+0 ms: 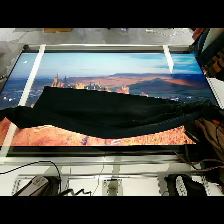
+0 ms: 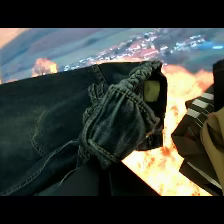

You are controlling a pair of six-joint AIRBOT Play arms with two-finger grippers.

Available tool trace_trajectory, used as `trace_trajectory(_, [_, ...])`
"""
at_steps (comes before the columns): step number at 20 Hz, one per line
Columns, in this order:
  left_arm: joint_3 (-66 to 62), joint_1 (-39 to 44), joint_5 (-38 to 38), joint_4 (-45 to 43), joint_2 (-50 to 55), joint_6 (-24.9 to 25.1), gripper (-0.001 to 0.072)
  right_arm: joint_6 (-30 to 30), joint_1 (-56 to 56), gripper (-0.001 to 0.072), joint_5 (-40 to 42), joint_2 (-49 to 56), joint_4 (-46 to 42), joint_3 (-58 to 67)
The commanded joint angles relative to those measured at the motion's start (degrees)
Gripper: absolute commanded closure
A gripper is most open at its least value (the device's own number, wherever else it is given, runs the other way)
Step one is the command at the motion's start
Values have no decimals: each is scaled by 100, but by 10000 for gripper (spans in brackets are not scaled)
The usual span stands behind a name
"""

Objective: Fold the clothes and pants, and hang the long-sleeved shirts on hangers.

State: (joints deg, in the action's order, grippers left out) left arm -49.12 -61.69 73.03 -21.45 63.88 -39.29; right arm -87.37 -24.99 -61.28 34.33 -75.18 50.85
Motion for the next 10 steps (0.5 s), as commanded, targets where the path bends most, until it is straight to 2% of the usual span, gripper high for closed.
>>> trace_trajectory(1, [-7, 702, -1270, -138, 0, -496, 684, -442, 4, 681, 695, 278, -118, 52])
trace_trajectory(3, [-7, 1458, -2448, -452, 7, -988, 684, -673, 4, 682, 1360, 909, -116, 52])
trace_trajectory(5, [-11, 2173, -3794, -1019, 127, -1912, 685, -981, 4, 681, 1891, 1751, -2, 55])
trace_trajectory(6, [-50, 2481, -4155, -1180, 258, -2041, 684, -1073, 4, 681, 2105, 2157, 223, 63])
trace_trajectory(8, [-247, 2949, -4426, -1196, 649, -2057, 685, -1078, 4, 681, 2577, 2964, 946, 157])
trace_trajectory(10, [-533, 3257, -4697, -1196, 1147, -2275, 684, -1078, 4, 681, 3001, 3595, 1370, 361])
